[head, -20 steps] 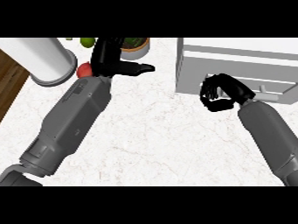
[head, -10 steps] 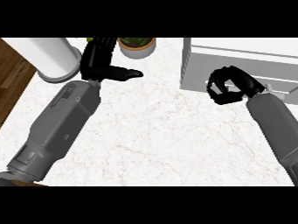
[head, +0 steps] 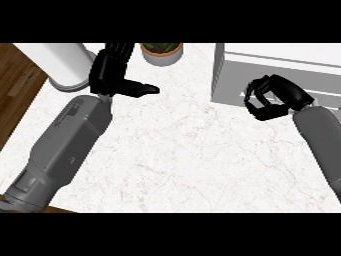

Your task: Pick up the cup, place it into the drawer and close the drawer

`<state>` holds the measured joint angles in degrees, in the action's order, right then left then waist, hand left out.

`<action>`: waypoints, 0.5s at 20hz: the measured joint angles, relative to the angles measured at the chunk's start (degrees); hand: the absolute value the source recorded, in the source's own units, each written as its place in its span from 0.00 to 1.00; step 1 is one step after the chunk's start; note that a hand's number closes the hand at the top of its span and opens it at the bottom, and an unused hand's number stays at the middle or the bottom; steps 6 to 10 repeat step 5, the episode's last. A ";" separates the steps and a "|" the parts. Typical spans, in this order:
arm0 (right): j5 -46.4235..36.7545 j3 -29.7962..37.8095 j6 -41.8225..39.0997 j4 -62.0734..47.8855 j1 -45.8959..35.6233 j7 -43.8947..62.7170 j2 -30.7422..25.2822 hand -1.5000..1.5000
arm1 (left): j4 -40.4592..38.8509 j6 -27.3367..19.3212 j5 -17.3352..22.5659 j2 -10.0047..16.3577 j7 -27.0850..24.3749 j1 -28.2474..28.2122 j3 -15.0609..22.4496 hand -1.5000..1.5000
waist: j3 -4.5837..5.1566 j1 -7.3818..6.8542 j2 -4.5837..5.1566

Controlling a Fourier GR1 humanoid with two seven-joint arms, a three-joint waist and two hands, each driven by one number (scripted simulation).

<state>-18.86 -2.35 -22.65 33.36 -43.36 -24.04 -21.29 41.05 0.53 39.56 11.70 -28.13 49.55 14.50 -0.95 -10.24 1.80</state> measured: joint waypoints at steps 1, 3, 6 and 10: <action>0.37 0.12 -0.68 0.31 0.17 0.00 -0.23 1.00 | 0.11 0.23 0.04 -0.08 0.01 -0.31 0.09 0.00 | -0.03 -0.14 0.09; 1.13 0.38 -2.05 0.80 0.46 0.03 -0.63 1.00 | 0.48 0.63 0.21 0.15 0.05 -0.55 -0.01 0.00 | -0.15 -0.40 0.22; 1.78 0.60 -3.11 1.27 0.78 0.12 -0.99 1.00 | 0.87 0.84 0.36 0.23 0.07 -0.74 -0.10 0.00 | -0.24 -0.66 0.30; 1.78 0.60 -3.11 1.27 0.78 0.12 -0.99 1.00 | 0.87 0.84 0.36 0.23 0.07 -0.74 -0.10 0.00 | -0.24 -0.66 0.30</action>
